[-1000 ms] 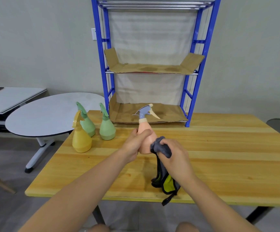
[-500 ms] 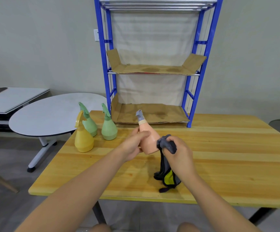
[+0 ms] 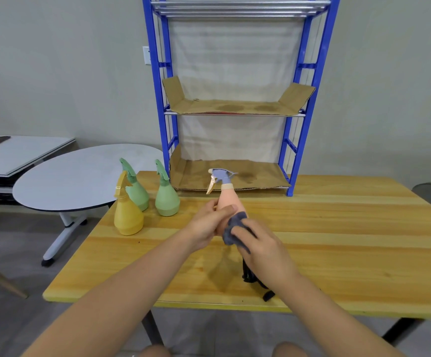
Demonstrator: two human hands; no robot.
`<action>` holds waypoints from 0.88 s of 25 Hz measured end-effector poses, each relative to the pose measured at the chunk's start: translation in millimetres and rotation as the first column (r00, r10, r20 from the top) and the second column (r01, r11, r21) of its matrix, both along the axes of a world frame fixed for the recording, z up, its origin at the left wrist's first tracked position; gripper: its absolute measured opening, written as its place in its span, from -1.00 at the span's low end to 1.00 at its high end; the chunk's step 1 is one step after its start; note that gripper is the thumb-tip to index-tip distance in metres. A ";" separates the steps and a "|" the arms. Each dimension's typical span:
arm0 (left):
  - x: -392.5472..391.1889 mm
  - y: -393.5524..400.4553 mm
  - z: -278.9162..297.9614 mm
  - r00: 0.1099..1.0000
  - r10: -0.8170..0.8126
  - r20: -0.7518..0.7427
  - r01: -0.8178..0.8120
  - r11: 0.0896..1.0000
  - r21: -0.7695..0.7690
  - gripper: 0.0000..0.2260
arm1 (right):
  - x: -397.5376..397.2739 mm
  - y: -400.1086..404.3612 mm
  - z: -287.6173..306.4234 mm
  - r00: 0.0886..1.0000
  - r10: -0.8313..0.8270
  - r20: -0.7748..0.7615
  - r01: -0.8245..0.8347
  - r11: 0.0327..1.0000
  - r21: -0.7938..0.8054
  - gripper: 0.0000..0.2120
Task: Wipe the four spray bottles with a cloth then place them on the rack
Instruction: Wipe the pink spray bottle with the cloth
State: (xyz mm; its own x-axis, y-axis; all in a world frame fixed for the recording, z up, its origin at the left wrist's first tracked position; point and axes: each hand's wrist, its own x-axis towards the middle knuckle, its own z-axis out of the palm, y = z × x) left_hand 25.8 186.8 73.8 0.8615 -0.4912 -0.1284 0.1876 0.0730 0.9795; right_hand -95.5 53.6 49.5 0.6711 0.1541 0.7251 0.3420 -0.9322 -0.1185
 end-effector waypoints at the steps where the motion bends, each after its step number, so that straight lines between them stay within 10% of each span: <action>1: 0.3 0.0 -2.0 1.000 0.012 0.024 -0.012 1.000 0.014 -0.63 | -2.3 -0.2 1.0 1.000 0.007 0.024 -0.006 0.998 -0.059 -0.76; 16: 2.0 -6.0 0.5 0.990 0.132 -0.051 -0.133 0.991 -0.023 -0.67 | 3.7 -3.2 -5.5 0.999 0.037 -0.012 -0.038 0.989 -0.143 -0.66; 22: -6.2 -7.0 3.0 0.983 0.173 -0.064 -0.175 0.984 -0.033 -0.63 | 10.1 2.1 -0.6 0.997 0.077 -0.003 -0.072 0.949 0.307 -0.53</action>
State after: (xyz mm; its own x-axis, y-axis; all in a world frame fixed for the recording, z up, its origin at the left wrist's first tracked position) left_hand 19.6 179.8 76.8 0.9255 -0.3399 -0.1671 0.2279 0.1474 0.9624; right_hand -85.4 55.7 49.0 0.6773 -0.0237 0.7353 0.4052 -0.8222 -0.3998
